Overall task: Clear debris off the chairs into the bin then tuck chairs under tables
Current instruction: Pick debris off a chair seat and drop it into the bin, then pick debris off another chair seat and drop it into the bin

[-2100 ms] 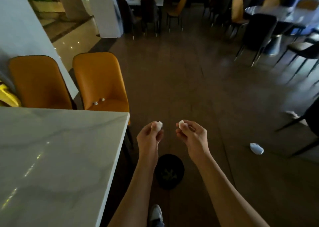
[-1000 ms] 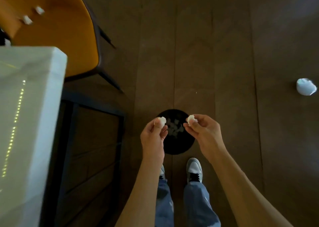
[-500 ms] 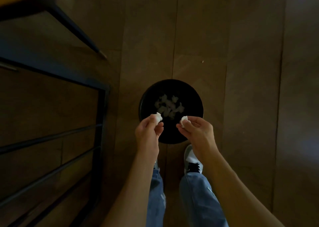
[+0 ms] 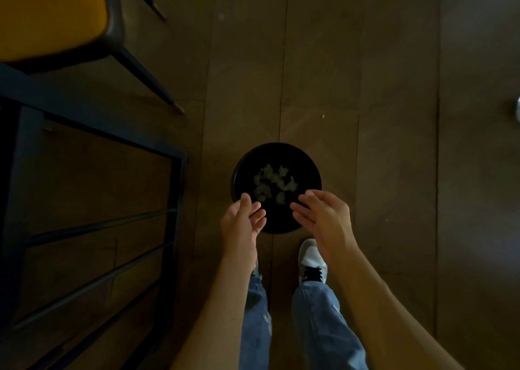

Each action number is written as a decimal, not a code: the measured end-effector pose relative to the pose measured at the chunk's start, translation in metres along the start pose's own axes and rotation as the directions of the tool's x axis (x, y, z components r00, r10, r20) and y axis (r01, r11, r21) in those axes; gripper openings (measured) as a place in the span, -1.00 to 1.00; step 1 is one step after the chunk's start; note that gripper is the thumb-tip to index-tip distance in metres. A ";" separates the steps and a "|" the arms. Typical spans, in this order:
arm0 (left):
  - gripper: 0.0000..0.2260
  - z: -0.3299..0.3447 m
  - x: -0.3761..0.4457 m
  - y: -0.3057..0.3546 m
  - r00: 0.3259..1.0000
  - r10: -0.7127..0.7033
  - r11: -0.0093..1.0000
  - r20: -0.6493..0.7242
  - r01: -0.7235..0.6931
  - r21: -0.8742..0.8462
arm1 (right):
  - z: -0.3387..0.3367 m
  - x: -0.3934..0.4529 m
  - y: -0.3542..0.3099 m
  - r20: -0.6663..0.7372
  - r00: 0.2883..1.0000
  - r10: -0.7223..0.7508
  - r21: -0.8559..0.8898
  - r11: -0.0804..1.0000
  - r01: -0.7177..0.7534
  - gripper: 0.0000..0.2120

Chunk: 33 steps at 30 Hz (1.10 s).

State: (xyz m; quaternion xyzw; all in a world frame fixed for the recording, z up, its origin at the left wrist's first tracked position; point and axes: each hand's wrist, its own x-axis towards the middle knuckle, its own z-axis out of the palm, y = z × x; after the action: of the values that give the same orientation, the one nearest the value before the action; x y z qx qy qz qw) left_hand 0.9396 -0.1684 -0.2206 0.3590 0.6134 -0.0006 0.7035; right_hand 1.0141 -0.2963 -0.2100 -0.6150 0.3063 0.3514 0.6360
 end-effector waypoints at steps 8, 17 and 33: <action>-0.61 0.028 -0.090 0.114 0.948 0.289 0.941 0.131 -0.306 0.143 | 0.037 -0.084 -0.107 0.088 0.967 -0.241 -0.119 0.961 0.250 -0.73; -0.29 0.036 -0.255 0.275 0.554 0.741 0.407 0.379 -0.820 0.403 | 0.068 -0.245 -0.289 0.240 0.702 -0.671 -0.466 0.555 0.690 -0.49; -0.27 0.022 -0.509 0.460 -0.140 0.878 -0.405 0.458 -0.728 0.553 | 0.090 -0.474 -0.467 0.389 0.118 -0.914 -0.692 -0.205 0.693 -0.25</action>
State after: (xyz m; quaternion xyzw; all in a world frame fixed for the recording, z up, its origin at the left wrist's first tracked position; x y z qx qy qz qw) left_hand 1.0355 -0.0623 0.4508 0.9170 0.1298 0.3306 0.1814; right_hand 1.1267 -0.2385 0.4493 -0.8935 -0.2768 -0.1482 0.3211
